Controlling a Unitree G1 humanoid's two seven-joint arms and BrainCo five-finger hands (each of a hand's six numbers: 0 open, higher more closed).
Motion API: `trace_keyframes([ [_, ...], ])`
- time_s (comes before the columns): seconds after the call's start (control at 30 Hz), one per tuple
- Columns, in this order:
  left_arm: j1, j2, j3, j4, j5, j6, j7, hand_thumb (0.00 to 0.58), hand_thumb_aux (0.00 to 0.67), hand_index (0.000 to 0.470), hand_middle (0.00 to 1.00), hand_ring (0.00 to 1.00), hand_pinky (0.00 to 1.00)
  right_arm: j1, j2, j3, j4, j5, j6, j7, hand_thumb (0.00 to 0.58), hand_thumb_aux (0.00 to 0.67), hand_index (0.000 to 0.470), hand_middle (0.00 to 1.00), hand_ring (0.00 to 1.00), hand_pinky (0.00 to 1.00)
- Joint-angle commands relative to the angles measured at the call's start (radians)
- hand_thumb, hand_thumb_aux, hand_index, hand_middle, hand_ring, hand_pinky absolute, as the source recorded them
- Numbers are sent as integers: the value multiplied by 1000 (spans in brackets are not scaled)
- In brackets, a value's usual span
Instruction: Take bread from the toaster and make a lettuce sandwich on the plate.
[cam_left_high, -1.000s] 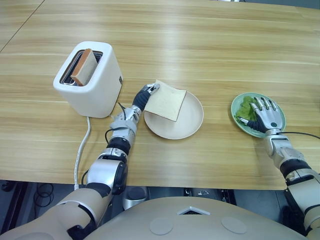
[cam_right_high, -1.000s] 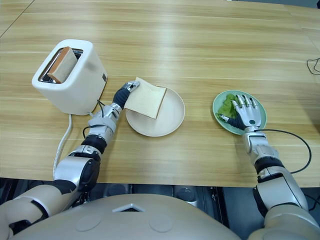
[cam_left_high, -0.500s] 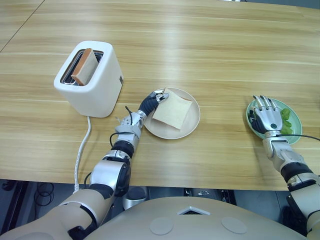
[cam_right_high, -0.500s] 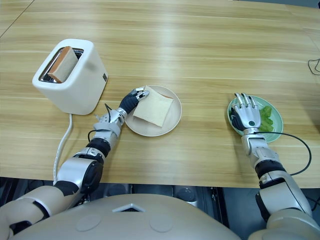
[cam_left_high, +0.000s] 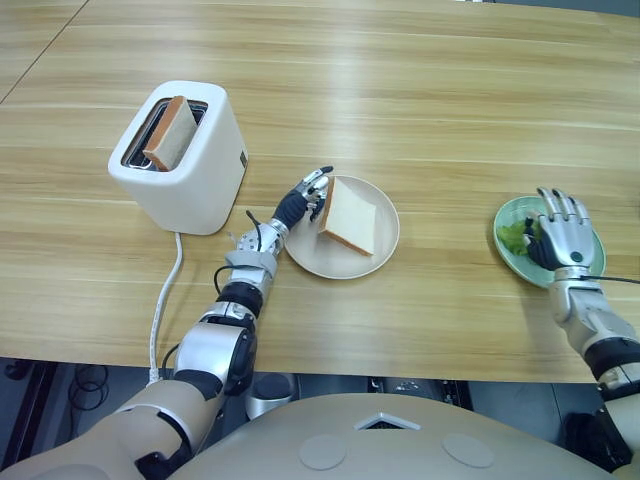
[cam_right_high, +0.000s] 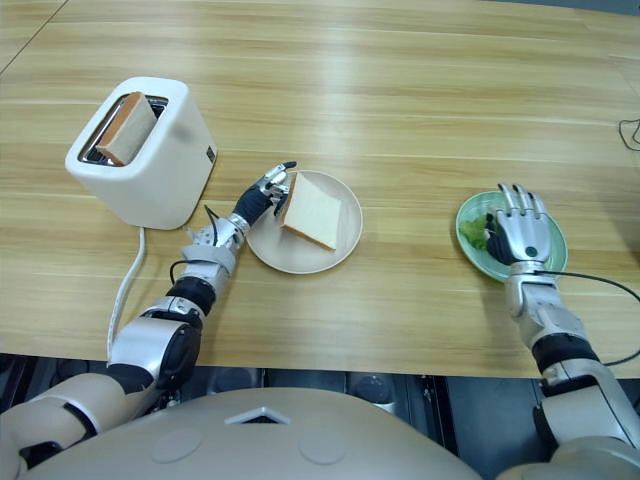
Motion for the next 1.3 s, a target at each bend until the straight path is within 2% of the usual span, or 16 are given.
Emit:
trace_keyframes([
  [0.03, 28, 29, -40, -54, 71, -34, 54, 0, 0, 0, 565, 565, 565, 59, -41, -47, -40, 43, -15, 21, 542, 499, 343, 0, 0, 0],
  [0.07, 32, 35, -47, -65, 83, -40, 66, 0, 0, 0, 565, 565, 565, 71, -47, -56, -46, 51, -19, 25, 542, 499, 343, 0, 0, 0],
  [0.13, 46, 52, -66, -97, 120, -52, 102, 0, 0, 0, 463, 463, 463, 95, -59, -72, -45, 66, -24, 35, 452, 355, 244, 0, 0, 0],
  [0.17, 53, 58, -72, -112, 131, -56, 114, 0, 0, 0, 455, 455, 455, 100, -62, -75, -35, 71, -26, 44, 190, 121, 83, 0, 0, 0],
  [0.2, 60, 62, -76, -126, 138, -57, 122, 0, 0, 0, 455, 455, 455, 102, -64, -73, -22, 73, -29, 54, 190, 121, 83, 0, 0, 0],
  [0.23, 65, 64, -78, -135, 140, -57, 126, 0, 0, 0, 451, 451, 451, 102, -65, -72, -13, 73, -31, 61, 0, 0, 0, 0, 0, 0],
  [0.47, 81, 68, -77, -184, 127, -49, 136, 0, 0, 0, 451, 451, 451, 80, -41, -46, 96, 67, -55, 91, 0, 0, 0, 0, 0, 0],
  [0.87, 87, 68, -70, -201, 117, -43, 140, 0, 0, 0, 447, 447, 447, -60, 14, 40, 335, 43, -98, 77, 0, 0, 0, 0, 0, 0],
  [0.9, 87, 68, -70, -203, 116, -42, 140, 0, 0, 0, 451, 451, 451, -71, 17, 46, 344, 42, -99, 77, 9, 5, 4, 0, 0, 0],
  [0.97, 89, 67, -69, -204, 115, -42, 139, 0, 0, 0, 451, 451, 451, -93, 23, 59, 359, 41, -101, 77, 201, 129, 88, 0, 0, 0],
  [1.0, 89, 67, -69, -204, 115, -42, 140, 0, 0, 0, 451, 451, 451, -103, 26, 65, 365, 42, -102, 76, 429, 328, 225, 0, 0, 0],
  [1.03, 89, 66, -69, -204, 115, -42, 140, 0, 0, 0, 447, 447, 447, -110, 29, 70, 370, 42, -103, 76, 476, 386, 265, 0, 0, 0],
  [1.07, 89, 66, -69, -204, 114, -43, 139, 0, 0, 0, 447, 447, 447, -111, 30, 72, 373, 44, -104, 74, 493, 410, 281, 0, 0, 0],
  [1.1, 89, 65, -69, -204, 113, -43, 138, 0, 0, 0, 447, 447, 447, -112, 32, 74, 376, 45, -106, 72, 563, 554, 381, 0, 0, 0],
  [1.13, 89, 64, -70, -204, 113, -44, 137, 0, 0, 0, 447, 447, 447, -112, 33, 76, 378, 47, -109, 69, 580, 670, 460, 0, 0, 0],
  [1.3, 96, 63, -69, -205, 108, -48, 131, 0, 0, 0, 451, 451, 451, -111, 32, 80, 377, 54, -115, 47, 580, 670, 460, 0, 0, 0],
])
